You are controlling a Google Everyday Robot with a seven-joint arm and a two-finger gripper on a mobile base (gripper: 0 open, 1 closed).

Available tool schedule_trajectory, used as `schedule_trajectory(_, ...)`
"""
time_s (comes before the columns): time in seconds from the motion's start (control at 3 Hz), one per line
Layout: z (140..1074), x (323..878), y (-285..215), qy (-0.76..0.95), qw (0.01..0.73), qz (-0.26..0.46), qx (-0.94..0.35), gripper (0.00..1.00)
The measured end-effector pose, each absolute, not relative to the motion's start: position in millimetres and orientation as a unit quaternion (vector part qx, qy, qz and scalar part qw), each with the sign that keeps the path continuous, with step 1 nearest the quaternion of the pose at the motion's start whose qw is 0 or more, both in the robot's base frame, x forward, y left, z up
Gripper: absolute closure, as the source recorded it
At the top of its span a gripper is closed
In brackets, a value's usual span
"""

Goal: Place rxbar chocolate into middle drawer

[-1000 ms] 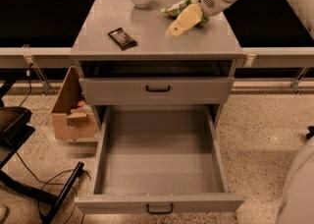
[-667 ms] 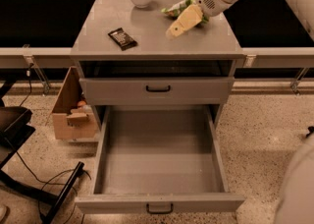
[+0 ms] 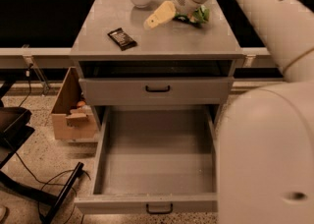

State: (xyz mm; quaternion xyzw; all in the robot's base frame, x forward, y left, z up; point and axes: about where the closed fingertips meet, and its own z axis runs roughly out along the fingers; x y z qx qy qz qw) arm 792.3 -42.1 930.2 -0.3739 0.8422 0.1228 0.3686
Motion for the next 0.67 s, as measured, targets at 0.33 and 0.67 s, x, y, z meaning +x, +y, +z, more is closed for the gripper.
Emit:
schedule_trajectory(0.33,922,829,-17,0.852,0.363,0.121,-0.358,0.0)
schedule_trajectory(0.67,914,850,10,0.855,0.358,0.122,-0.355,0.0)
